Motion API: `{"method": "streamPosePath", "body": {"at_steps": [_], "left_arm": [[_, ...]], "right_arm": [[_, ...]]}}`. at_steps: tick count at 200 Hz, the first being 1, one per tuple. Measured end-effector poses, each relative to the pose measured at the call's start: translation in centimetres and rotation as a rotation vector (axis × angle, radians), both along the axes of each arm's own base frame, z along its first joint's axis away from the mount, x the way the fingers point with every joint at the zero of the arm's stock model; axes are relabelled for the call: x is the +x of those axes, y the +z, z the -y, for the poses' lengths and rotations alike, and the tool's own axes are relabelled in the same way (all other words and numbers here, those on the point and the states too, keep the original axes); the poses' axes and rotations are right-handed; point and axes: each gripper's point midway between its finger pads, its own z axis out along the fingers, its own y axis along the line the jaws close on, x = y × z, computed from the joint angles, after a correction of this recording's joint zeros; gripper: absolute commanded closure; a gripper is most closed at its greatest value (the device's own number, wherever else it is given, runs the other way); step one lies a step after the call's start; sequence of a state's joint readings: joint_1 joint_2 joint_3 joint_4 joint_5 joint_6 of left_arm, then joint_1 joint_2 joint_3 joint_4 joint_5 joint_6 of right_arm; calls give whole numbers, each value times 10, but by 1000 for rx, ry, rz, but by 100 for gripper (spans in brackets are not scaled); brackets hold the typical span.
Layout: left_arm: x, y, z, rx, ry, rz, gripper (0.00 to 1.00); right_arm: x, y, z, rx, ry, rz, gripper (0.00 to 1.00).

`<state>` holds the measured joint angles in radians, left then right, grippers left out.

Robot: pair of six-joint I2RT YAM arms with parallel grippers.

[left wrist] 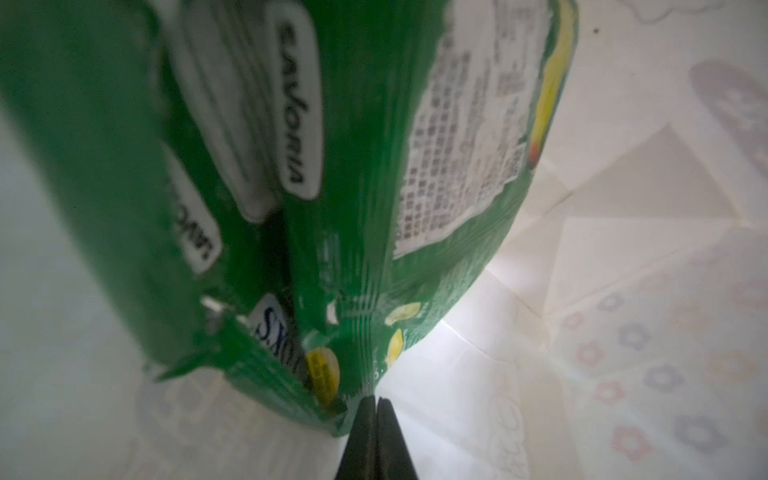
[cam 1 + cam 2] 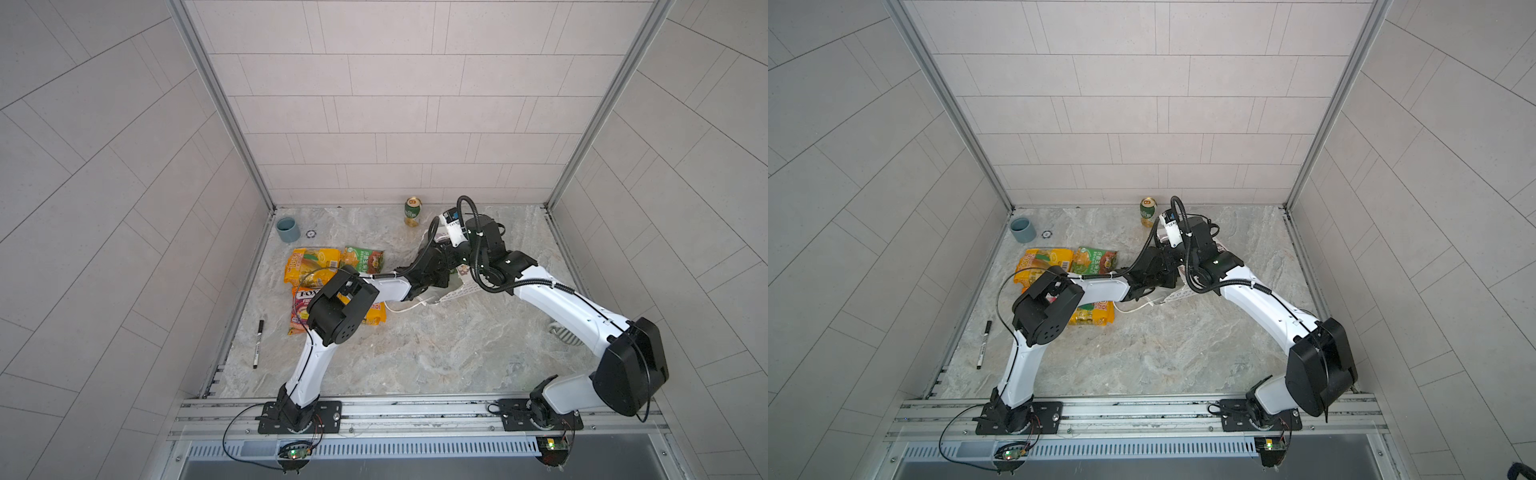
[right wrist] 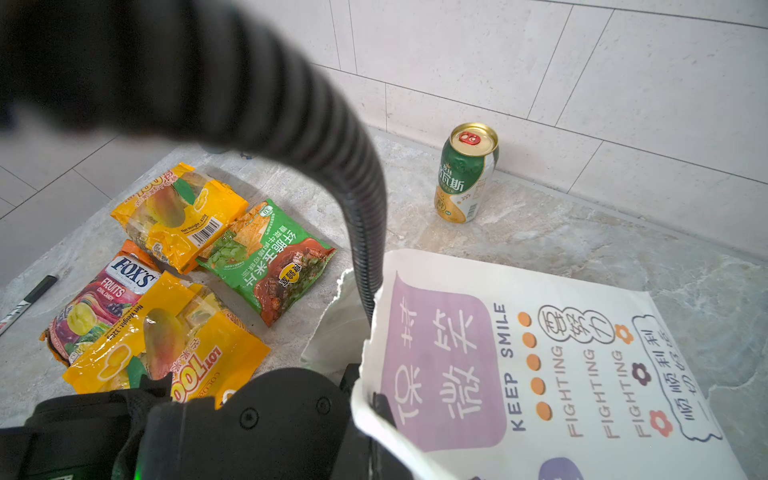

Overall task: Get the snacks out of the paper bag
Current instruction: 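Lower the left gripper deeper into the bag onto the green Savoria packets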

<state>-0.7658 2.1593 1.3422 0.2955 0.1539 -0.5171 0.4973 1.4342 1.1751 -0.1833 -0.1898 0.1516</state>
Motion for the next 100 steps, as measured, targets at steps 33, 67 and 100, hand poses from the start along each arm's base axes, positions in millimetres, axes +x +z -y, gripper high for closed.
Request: {"method": "streamPosePath", "body": {"at_steps": [33, 67, 100], "left_arm": [[-6, 3, -6, -3, -3, 3, 100], [-18, 22, -18, -15, -10, 25, 100], [-30, 50, -29, -43, -12, 61, 100]], "right_arm": [[1, 0, 1, 0, -9, 0, 100], [2, 0, 5, -1, -24, 3, 100], [5, 1, 10, 1, -43, 7, 100]]}}
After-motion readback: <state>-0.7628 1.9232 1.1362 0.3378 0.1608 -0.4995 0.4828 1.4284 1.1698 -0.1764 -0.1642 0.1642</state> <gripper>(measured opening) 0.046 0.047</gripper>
